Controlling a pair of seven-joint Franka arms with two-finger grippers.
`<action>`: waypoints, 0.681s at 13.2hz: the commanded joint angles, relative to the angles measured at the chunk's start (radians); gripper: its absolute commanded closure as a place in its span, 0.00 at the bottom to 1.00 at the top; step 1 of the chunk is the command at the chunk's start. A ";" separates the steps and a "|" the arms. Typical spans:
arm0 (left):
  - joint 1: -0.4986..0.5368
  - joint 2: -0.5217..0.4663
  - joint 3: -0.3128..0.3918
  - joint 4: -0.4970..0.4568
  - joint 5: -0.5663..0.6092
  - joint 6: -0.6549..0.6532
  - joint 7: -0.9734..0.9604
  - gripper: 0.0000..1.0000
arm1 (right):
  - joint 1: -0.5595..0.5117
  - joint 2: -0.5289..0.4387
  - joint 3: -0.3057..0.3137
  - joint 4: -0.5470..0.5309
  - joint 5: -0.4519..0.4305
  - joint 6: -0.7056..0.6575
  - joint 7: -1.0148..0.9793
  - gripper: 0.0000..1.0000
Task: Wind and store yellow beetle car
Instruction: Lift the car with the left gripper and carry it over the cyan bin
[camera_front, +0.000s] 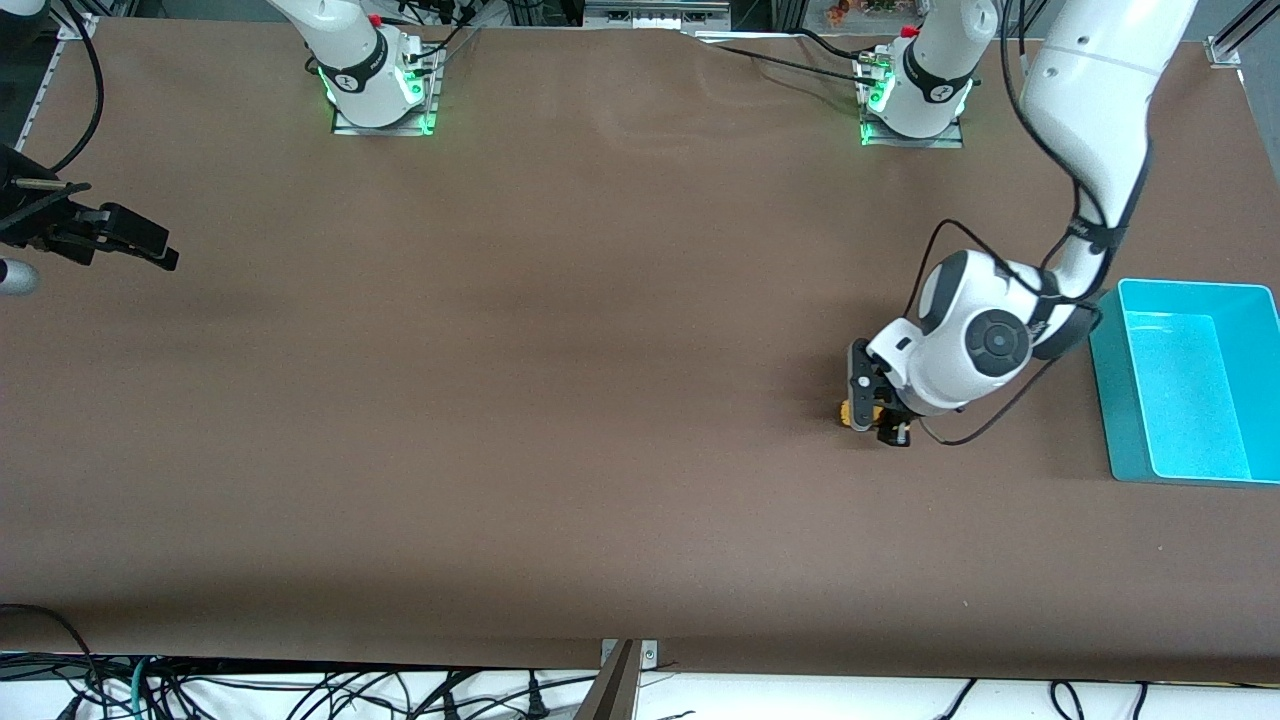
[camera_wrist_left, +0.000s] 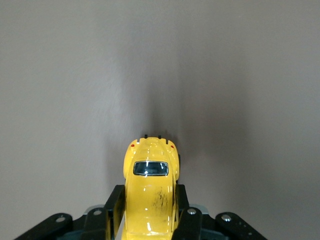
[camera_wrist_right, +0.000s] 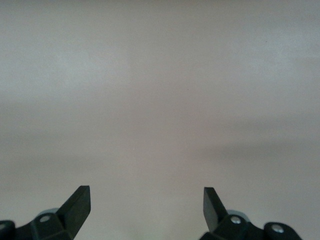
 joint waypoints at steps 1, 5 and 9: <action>0.053 -0.098 -0.003 0.072 0.009 -0.227 0.002 0.55 | -0.012 -0.001 0.012 0.009 0.002 -0.016 0.017 0.00; 0.243 -0.162 -0.003 0.121 0.020 -0.383 0.193 0.54 | -0.012 -0.001 0.012 0.009 0.002 -0.018 0.011 0.00; 0.454 -0.156 0.020 0.156 0.019 -0.382 0.509 0.54 | -0.012 -0.001 0.012 0.009 0.002 -0.018 0.017 0.00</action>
